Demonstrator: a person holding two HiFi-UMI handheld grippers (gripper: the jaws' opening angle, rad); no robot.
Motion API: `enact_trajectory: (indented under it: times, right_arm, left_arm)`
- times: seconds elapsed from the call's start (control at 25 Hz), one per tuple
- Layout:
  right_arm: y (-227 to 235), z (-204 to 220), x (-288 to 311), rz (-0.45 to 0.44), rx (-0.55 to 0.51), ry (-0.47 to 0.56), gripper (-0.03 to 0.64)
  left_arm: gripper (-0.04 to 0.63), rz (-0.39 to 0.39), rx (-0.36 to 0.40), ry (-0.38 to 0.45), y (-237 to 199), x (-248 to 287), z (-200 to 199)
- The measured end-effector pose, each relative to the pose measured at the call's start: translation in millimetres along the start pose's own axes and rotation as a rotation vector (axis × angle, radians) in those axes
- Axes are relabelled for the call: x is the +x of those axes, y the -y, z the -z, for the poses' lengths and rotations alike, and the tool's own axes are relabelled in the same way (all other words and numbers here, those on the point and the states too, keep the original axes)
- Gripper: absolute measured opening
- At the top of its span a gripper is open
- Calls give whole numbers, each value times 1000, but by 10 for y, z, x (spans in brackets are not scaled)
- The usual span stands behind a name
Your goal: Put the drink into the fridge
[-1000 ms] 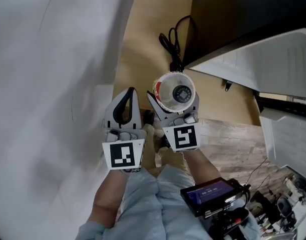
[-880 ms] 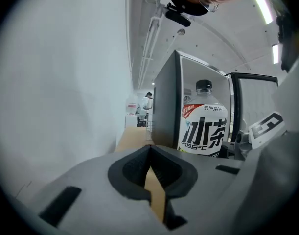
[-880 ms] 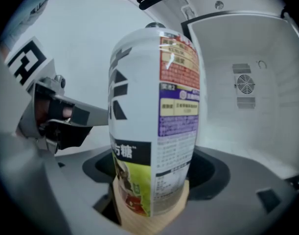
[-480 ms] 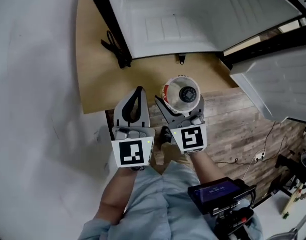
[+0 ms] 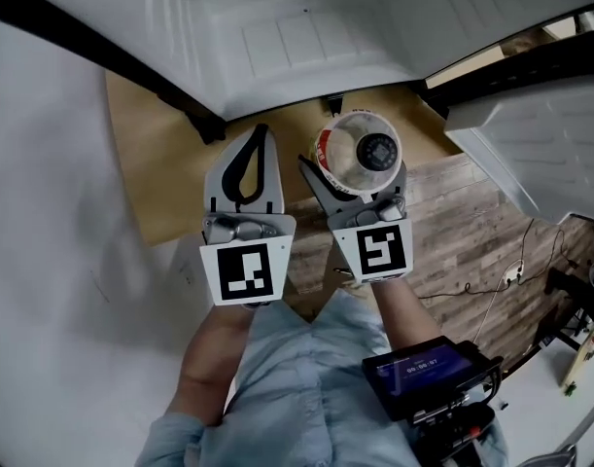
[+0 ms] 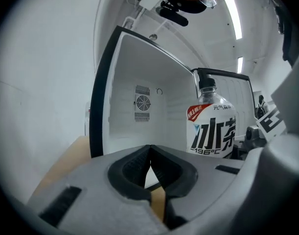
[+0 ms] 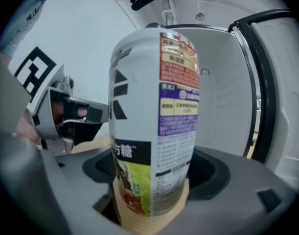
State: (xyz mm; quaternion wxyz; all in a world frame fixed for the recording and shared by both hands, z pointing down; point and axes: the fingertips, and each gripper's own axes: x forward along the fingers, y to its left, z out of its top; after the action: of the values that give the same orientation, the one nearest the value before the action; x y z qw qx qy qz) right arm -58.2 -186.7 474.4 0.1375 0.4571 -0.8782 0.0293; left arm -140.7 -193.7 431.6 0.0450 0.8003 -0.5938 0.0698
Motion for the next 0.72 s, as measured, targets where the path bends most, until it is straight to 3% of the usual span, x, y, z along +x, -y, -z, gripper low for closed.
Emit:
enact_trajectory:
  times: [0.44, 0.72]
  right_arm:
    - [284, -22, 329, -177, -44, -4, 405]
    - [319, -138, 478, -212, -59, 2, 405]
  left_arm:
    - [9, -181, 22, 26, -108, 456, 16]
    - [9, -227, 15, 48, -194, 507, -2]
